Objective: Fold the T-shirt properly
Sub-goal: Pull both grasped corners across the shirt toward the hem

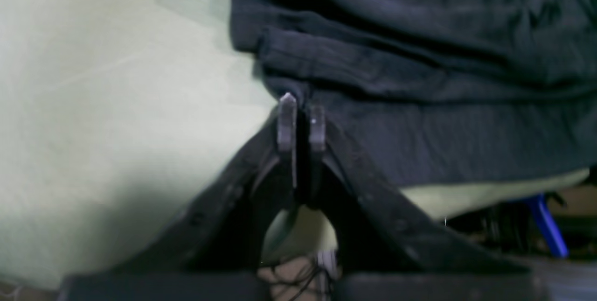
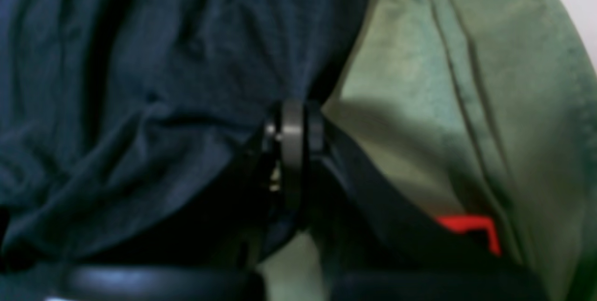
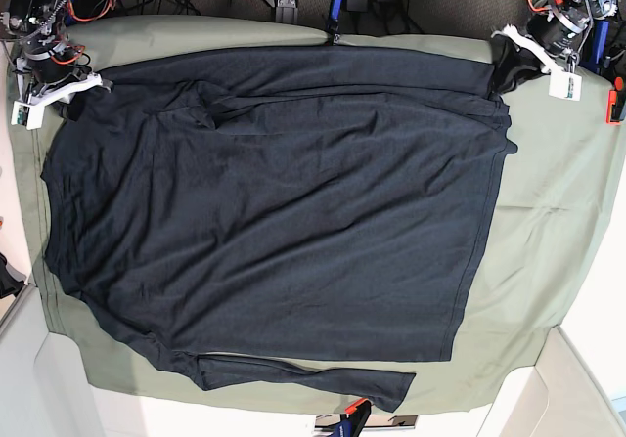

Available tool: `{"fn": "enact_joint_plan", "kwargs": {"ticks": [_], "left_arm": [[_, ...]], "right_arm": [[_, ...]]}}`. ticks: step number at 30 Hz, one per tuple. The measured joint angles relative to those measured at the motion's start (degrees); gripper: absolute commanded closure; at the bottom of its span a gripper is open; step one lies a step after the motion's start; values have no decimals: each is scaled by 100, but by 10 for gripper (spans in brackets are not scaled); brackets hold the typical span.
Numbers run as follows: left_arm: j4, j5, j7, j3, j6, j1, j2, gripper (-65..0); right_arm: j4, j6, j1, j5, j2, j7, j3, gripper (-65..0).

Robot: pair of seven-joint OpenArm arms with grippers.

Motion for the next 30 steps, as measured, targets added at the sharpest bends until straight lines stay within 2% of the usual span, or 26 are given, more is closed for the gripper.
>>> {"fn": "enact_joint_plan", "kwargs": {"ticks": [3, 7, 9, 13, 20, 23, 26, 30], "left_arm": [[439, -2, 160, -201, 11, 330, 39, 0], [1176, -323, 127, -743, 13, 758, 20, 0], [1445, -372, 122, -964, -4, 898, 11, 0], [1670, -479, 144, -1235, -7, 918, 22, 0], [1718, -463, 153, -1290, -7, 308, -164, 0], [1711, -420, 153, -1252, -7, 103, -337, 0], [1484, -66, 170, -981, -39, -356, -503, 0], [732, 116, 116, -356, -52, -1141, -758, 0]], "right_arm": [[354, 15, -52, -22, -28, -538, 168, 0], [750, 22, -92, 31, -28, -551, 616, 0], [828, 20, -94, 251, -13, -540, 782, 0], [831, 20, -90, 374, -31, -540, 841, 0], [811, 55, 389, 420, -28, -507, 844, 0], [608, 225, 664, 415, -31, -503, 844, 0], [299, 271, 1012, 415, -28, -505, 841, 0], [-179, 282, 1502, 431, -28, -501, 844, 0]]}}
